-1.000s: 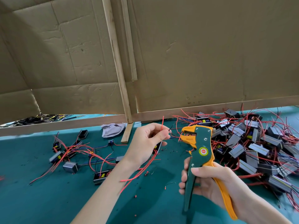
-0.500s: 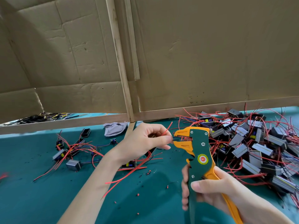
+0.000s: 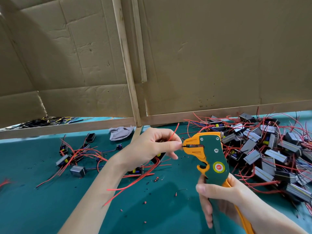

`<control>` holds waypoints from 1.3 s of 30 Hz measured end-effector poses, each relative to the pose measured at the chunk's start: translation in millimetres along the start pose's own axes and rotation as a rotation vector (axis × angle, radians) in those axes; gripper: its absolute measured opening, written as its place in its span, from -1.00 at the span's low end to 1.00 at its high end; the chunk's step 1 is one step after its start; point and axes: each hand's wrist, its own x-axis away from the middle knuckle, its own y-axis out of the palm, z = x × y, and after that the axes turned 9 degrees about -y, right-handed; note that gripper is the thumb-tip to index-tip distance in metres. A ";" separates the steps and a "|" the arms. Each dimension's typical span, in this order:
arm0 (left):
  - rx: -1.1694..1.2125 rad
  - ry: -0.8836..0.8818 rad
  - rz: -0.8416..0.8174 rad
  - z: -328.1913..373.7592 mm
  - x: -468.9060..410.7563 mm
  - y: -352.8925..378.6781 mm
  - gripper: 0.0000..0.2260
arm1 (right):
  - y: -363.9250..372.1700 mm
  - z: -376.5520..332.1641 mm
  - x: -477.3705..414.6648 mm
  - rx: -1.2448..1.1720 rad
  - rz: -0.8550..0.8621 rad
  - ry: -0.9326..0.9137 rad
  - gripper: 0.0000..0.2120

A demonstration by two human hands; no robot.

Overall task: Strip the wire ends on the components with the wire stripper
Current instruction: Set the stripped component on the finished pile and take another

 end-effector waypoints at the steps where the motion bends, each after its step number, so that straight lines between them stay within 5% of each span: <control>1: 0.034 0.012 -0.007 -0.8 -0.5 0.0 -0.95 | 0.5 0.7 0.7 0.006 0.011 -0.011 -0.70; 7: 0.474 -0.004 -0.128 -10.1 -5.5 8.5 -0.83 | -3.0 9.1 -2.4 0.109 0.171 -0.075 -0.58; 12: 0.267 -0.012 0.000 -10.7 -8.5 9.0 -0.83 | -8.4 4.6 -8.9 -0.164 0.055 -0.107 -0.51; 23: -0.052 0.041 0.165 0.3 -4.5 6.7 -0.88 | -7.6 6.6 -7.4 -0.144 -0.060 -0.059 -0.58; 39: -0.067 0.101 0.119 2.6 -1.3 2.7 -0.92 | -9.4 5.0 -6.9 -0.085 -0.109 -0.066 -0.63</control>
